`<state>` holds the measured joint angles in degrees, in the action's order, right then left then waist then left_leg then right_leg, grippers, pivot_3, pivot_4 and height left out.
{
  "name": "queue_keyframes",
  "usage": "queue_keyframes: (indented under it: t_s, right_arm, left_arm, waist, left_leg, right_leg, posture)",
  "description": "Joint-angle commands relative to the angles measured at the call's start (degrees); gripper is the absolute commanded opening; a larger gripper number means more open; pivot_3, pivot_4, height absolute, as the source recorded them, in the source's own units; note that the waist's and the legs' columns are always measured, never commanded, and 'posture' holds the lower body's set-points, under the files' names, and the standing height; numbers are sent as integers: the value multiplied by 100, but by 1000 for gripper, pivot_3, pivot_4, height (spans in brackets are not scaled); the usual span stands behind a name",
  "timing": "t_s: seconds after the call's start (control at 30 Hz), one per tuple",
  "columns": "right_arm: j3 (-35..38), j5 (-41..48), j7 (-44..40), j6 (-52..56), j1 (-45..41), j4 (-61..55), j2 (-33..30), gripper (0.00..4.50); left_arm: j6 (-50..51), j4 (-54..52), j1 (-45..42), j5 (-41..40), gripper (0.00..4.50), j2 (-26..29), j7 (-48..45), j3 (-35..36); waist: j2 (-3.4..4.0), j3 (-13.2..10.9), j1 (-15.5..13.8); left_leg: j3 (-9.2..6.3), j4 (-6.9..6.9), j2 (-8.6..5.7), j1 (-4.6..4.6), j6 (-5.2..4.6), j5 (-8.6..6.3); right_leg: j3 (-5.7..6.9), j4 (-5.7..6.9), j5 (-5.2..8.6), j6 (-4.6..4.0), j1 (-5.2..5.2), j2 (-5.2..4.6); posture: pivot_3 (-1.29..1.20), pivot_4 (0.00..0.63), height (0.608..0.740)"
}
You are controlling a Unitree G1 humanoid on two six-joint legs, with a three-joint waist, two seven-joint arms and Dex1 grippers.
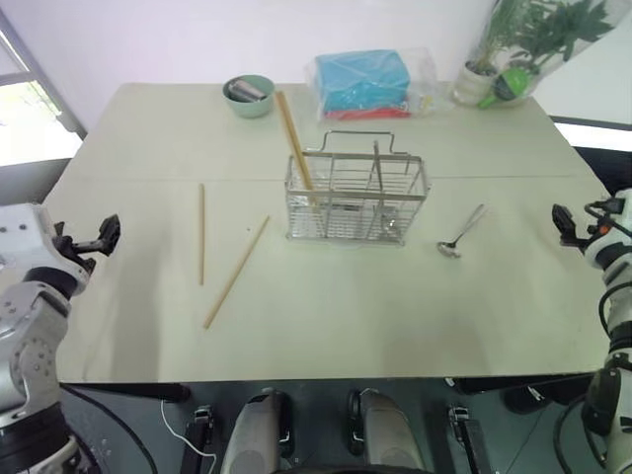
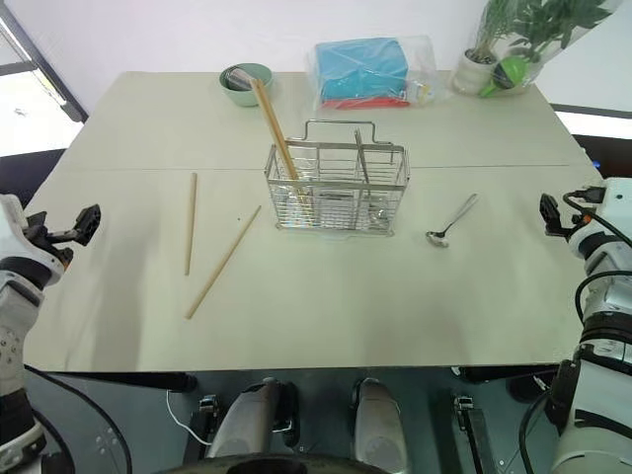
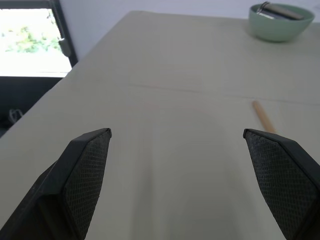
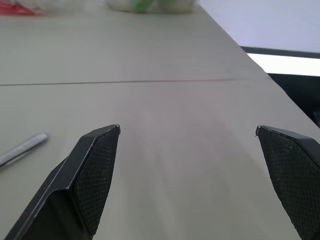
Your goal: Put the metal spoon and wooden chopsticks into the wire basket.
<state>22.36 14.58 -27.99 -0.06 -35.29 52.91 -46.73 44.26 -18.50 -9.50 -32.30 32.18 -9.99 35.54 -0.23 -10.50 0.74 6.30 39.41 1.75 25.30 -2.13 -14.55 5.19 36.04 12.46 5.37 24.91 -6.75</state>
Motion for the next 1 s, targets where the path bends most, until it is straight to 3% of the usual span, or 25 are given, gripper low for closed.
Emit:
queue_keyframes:
  t_s: [0.03,0.17,0.3,0.47,0.73,1.0]
  right_arm:
    - [-457,-372,-705,-386,-707,-28,-427,4457]
    - [-1502,-1114,-2347,-1190,-2101,543,-704,4457]
    - [-2305,-1783,-3507,-1932,-3100,1159,-684,4457]
    - [-3423,-2901,-4435,-3453,-3550,1572,-778,4457]
    - [-5048,-4775,-4264,-5310,-4223,2026,-631,4457]
    - [-5728,-5645,-3476,-5498,-4524,2294,-85,4457]
  left_arm:
    - [623,-698,-610,-1019,4443,612,-715,-229]
    - [1338,-1308,-1324,-2483,4443,1439,-2226,-1107]
    - [1562,-1293,-2021,-2939,4443,1662,-2894,-1992]
    - [1566,-1128,-2743,-2887,4443,1585,-3526,-2887]
    - [1281,-613,-3214,-2047,4443,1443,-4452,-4193]
    - [1021,-349,-3506,-1479,4443,918,-4564,-4578]
  waist:
    - [1,-3,4]
    - [23,-12,41]
    - [20,-12,35]
    - [14,-17,18]
    - [16,-18,50]
    - [16,-18,30]
  left_leg:
    - [0,0,0,1,5,3]
    - [4,-1,-4,6,36,22]
    - [-1,-34,2,-18,46,26]
    - [-9,-30,3,-14,65,40]
    - [-6,-27,1,-14,69,42]
    - [-4,-25,4,-14,73,46]
  right_leg:
    - [0,0,0,0,1,0]
    - [-4,-1,0,0,12,0]
    - [-7,0,14,-5,0,19]
    - [-3,8,14,-9,0,27]
    - [-7,13,15,-9,6,27]
    - [-10,16,15,-10,7,28]
  posture:
    - [0,150,715]
    - [0,150,715]
    - [0,150,715]
    - [0,150,715]
    - [0,150,715]
    - [0,150,715]
